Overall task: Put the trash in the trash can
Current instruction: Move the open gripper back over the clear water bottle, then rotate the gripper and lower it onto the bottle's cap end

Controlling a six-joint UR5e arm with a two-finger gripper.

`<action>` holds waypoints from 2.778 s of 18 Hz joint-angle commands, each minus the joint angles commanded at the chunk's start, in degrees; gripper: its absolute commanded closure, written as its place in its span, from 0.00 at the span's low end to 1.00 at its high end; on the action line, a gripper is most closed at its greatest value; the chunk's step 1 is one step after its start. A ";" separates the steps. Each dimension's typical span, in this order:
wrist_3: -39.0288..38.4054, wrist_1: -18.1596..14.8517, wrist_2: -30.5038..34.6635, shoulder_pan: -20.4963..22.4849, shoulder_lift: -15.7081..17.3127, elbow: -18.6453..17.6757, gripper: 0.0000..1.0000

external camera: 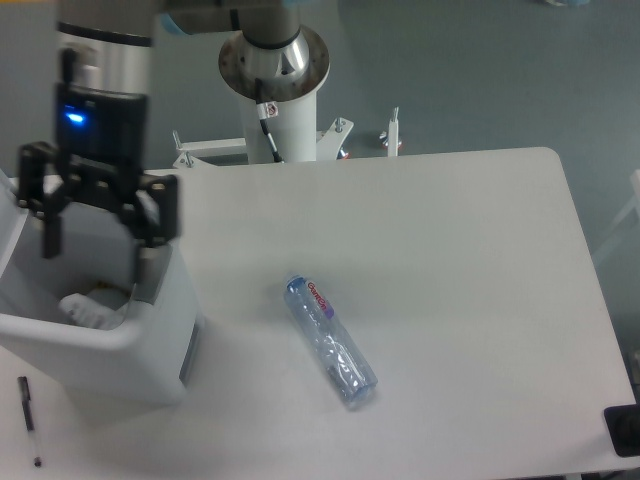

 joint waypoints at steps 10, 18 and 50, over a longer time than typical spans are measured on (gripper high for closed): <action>4.91 -0.09 -0.45 11.26 -6.33 -0.88 0.00; 8.79 -0.09 -0.10 14.78 -10.37 -2.10 0.00; -3.51 -11.16 24.60 4.77 -27.17 0.35 0.00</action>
